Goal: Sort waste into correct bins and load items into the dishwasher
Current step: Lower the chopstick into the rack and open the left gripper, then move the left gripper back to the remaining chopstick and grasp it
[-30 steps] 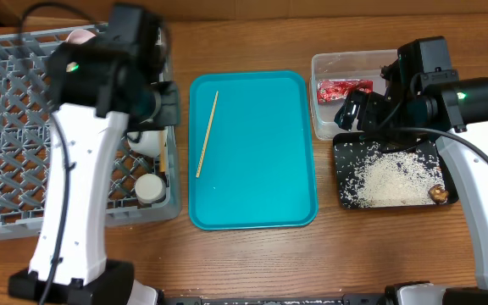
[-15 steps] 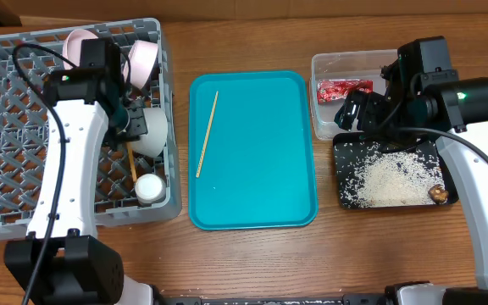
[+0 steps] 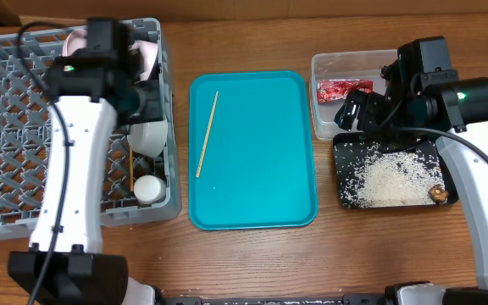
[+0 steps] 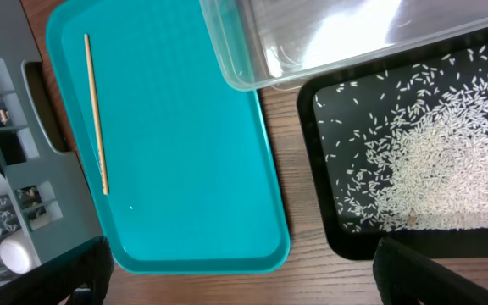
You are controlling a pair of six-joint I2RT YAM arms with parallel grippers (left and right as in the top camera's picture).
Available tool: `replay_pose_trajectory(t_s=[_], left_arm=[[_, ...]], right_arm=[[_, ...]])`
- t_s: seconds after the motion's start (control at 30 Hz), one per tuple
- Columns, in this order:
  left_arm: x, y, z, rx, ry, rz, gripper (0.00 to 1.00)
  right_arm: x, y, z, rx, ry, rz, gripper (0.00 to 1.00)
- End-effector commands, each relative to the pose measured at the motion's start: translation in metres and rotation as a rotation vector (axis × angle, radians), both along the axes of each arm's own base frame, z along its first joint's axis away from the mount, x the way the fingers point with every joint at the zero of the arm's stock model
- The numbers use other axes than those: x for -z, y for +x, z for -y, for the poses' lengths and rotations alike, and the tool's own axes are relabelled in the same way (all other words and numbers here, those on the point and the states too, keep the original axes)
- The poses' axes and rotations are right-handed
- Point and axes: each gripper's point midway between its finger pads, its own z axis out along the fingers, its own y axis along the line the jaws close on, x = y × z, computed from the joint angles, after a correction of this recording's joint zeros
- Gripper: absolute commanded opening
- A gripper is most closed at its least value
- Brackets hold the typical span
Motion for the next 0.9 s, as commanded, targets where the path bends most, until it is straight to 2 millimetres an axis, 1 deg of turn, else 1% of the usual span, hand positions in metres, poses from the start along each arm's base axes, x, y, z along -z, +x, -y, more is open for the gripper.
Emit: replay_pose_trajectory(t_s=[0.0,0.03,0.07,0.13,0.2,0.23,0.27,0.3,0.33,0.4,0.47,0.53,0.57,0.6,0.67,0.73,0.8,0.87], left_arm=[[-0.01,-0.004,0.069,0.125,-0.04,0.029,0.53],[-0.005,-0.005,0.076,0.113,-0.008,0.021,0.54],[0.005,-0.004,0.087,0.095,0.034,0.006,0.56],[0.018,-0.001,0.1,0.108,0.055,-0.016,0.57],[0.043,0.004,0.12,0.149,0.071,-0.058,0.57],[0.052,0.006,0.124,0.157,0.078,-0.071,0.57],[0.068,0.011,0.13,0.182,0.094,-0.096,0.58],[0.075,0.014,0.131,0.191,0.103,-0.102,0.58],[0.095,0.023,0.131,0.204,0.138,-0.122,0.59],[0.114,0.03,0.129,0.218,0.17,-0.143,0.59],[0.137,0.039,0.117,0.199,0.218,-0.172,0.58],[0.147,0.045,0.108,0.199,0.227,-0.186,0.59],[0.148,0.047,0.106,0.2,0.228,-0.185,0.59],[0.151,0.052,0.1,0.206,0.23,-0.178,0.59],[0.153,0.065,0.093,0.27,0.235,-0.153,0.6],[0.156,0.073,0.086,0.286,0.231,-0.138,0.6],[0.16,0.075,0.092,0.329,0.192,-0.137,0.59],[0.167,0.075,0.093,0.34,0.179,-0.15,0.57]], right_arm=[[-0.006,0.002,0.002,0.007,-0.006,0.023,1.0],[-0.006,0.002,0.002,0.007,-0.006,0.023,1.0],[-0.006,0.002,0.002,0.007,-0.006,0.023,1.0],[-0.006,0.002,0.002,0.007,-0.006,0.023,1.0],[-0.006,0.002,0.002,0.007,-0.006,0.023,1.0],[-0.006,0.002,0.002,0.007,-0.006,0.023,1.0],[-0.006,0.002,0.002,0.007,-0.006,0.023,1.0],[-0.006,0.002,0.002,0.007,-0.006,0.023,1.0],[-0.006,0.002,0.002,0.007,-0.006,0.023,1.0],[-0.006,0.002,0.002,0.007,-0.006,0.023,1.0],[-0.006,0.002,0.002,0.007,-0.006,0.023,1.0],[-0.006,0.002,0.002,0.007,-0.006,0.023,1.0],[-0.006,0.002,0.002,0.007,-0.006,0.023,1.0],[-0.006,0.002,0.002,0.007,-0.006,0.023,1.0],[-0.006,0.002,0.002,0.007,-0.006,0.023,1.0],[-0.006,0.002,0.002,0.007,-0.006,0.023,1.0],[-0.006,0.002,0.002,0.007,-0.006,0.023,1.0],[-0.006,0.002,0.002,0.007,-0.006,0.023,1.0]])
